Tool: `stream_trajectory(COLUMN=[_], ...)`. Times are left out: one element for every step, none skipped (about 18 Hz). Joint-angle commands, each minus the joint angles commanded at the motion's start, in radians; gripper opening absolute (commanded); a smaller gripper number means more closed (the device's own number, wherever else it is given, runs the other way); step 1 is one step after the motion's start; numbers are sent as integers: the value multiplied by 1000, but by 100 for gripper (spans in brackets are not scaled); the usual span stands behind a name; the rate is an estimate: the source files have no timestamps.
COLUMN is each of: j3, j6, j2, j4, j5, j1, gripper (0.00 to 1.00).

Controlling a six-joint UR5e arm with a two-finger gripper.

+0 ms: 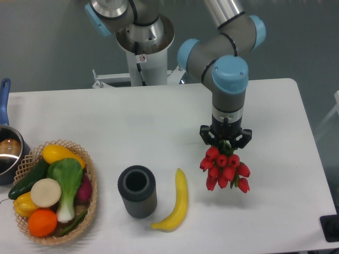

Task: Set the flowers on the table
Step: 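Lower the held tulip bouquet onto the table beside the banana, then open the gripper to release the tulips and lift away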

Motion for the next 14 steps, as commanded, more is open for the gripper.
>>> stream_trajectory(j3=[6,9,9,12,14,18,21,25,29,32,35,37,41,51], j6=[-8,-8,-8,-9,-11,-19,-29,-35,-36,-36,-36,-28,-25,-22], j2=[-14,-26,-31,-35,-38,-40,-38,-40,-40,-40,-38,-34,-28,-19], j4=[0,0,2,3,3,5,5,6,6,6,8,8,9,9], j5=[0,0,-5,-8,-8,-9,-11,-12,-12,-12,-11,-8,-9,-11], j1=[0,0,0,2,6,6,9,17,18,20,21,21,28,32], gripper=[50,50,50,52,55,57,57,60,63,65,72,94,100,100])
